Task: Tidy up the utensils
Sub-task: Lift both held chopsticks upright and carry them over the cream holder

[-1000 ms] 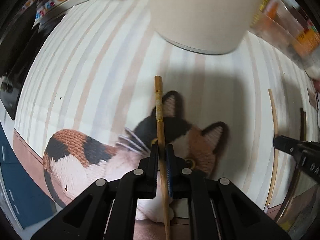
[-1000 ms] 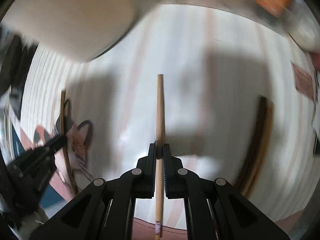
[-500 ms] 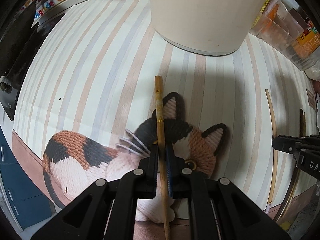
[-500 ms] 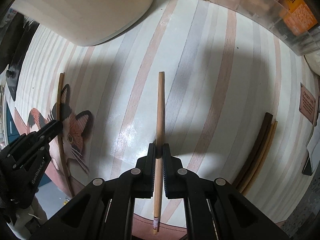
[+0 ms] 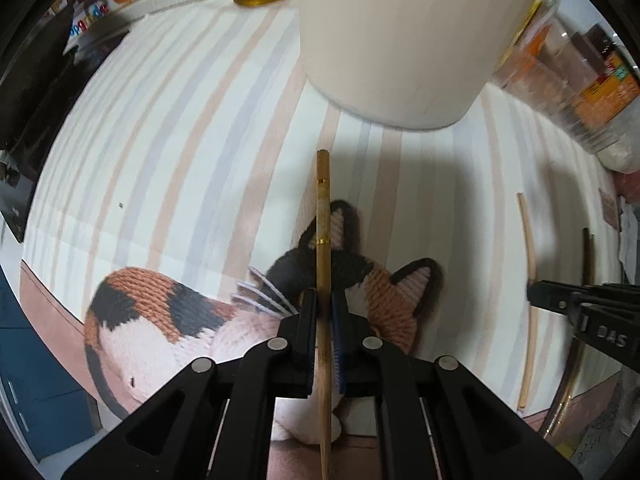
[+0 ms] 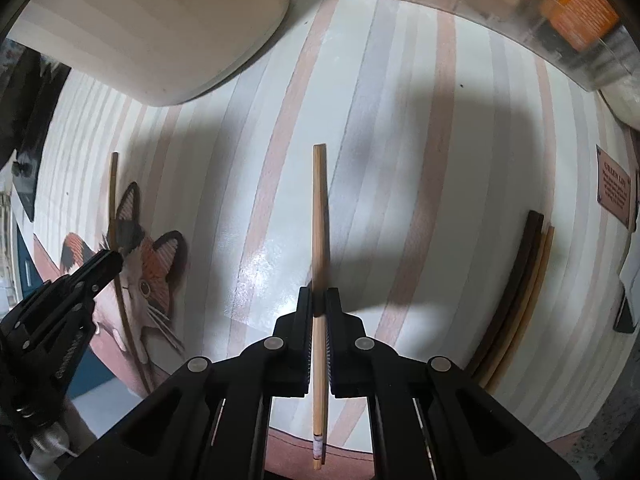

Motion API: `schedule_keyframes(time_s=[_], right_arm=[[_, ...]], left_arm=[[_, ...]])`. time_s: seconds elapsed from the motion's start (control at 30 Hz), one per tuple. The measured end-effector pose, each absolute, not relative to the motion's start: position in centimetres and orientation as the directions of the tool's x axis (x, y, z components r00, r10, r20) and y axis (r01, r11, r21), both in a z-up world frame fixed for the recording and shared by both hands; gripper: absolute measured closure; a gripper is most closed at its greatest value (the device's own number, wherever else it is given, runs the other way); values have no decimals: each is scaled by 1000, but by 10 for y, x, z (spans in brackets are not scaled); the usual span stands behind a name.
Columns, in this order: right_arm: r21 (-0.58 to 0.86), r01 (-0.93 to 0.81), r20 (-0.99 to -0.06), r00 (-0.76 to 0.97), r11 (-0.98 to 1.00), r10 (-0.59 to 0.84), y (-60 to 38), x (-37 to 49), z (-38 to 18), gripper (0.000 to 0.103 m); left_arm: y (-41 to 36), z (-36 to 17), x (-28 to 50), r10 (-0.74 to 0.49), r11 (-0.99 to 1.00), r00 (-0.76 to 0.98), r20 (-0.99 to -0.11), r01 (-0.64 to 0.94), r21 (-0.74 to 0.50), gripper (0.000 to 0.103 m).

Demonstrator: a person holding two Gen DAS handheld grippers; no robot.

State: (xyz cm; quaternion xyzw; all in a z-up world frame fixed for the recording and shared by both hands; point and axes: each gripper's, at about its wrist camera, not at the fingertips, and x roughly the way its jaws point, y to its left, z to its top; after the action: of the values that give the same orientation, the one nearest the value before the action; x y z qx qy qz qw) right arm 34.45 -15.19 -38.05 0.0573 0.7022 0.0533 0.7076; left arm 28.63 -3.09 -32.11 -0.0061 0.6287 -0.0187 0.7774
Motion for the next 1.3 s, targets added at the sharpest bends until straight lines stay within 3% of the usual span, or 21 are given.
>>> schedule_keyframes(time_s=[0.73,1.0,1.3], right_arm=[[232,-36,-891,392,972,228,-173,311,-269,97],[263,-77,-795,547,962,261,-169,316,-197,97],[333,-145,-642,688,932,337,-167,333,-97,97]], left_arm=[[-23,-212,276,-97,995,448,-889,41,-88,99],[-18,-162,274,-134,990,548,-826,39,-135,99],[-8,-66,292,-182,977,706,-685,50,-209,99]])
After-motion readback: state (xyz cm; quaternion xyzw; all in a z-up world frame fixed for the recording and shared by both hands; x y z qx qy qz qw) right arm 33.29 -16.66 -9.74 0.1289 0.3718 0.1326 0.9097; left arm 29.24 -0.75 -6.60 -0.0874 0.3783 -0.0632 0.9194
